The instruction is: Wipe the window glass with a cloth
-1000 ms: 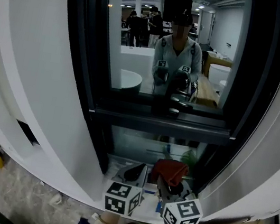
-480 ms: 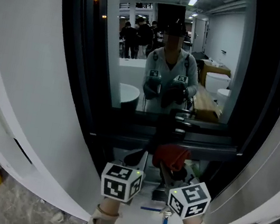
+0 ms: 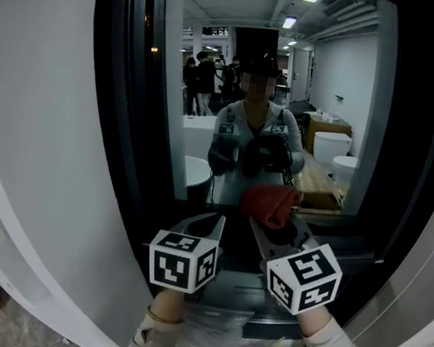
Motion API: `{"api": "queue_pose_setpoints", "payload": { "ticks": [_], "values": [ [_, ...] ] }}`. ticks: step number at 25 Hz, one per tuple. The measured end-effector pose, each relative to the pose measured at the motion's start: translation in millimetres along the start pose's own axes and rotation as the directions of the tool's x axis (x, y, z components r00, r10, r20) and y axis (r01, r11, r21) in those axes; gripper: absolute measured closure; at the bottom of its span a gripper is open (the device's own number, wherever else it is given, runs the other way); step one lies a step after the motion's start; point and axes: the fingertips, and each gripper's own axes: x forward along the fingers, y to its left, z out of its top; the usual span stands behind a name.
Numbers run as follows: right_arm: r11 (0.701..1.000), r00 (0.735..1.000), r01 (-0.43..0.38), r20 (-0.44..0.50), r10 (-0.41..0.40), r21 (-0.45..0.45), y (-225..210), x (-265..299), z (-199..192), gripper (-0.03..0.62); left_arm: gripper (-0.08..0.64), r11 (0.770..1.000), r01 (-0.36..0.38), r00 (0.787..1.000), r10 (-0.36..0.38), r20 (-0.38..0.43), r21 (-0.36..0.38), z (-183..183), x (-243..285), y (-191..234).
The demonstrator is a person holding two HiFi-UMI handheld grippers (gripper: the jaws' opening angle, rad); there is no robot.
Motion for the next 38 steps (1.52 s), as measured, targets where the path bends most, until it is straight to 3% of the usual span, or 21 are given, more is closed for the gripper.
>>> {"api": "queue_pose_setpoints", "payload": {
  "ticks": [13,21,29,38],
  "values": [
    [0.981,0.995,-0.016,0.097,0.035,-0.195,-47,90,166,0.549,0.555,0.998,-0.011,0.999,0.009,0.031,0.054,70,23,29],
    [0.958,0.984,-0.089,0.124,0.127,-0.274,-33,162,265,0.549,0.555,0.996,-0.059,0.995,0.054,0.082,0.063,103,28,46],
    [0.959,0.989,-0.09,0.09,0.118,-0.269,-33,207,282,0.549,0.556,0.994,-0.093,0.993,0.088,0.081,0.058,101,34,61],
    [0.969,0.987,-0.098,0.103,0.124,-0.228,-51,191,277,0.549,0.555,0.993,-0.097,0.991,0.091,0.093,0.067,101,36,60]
  ]
}}
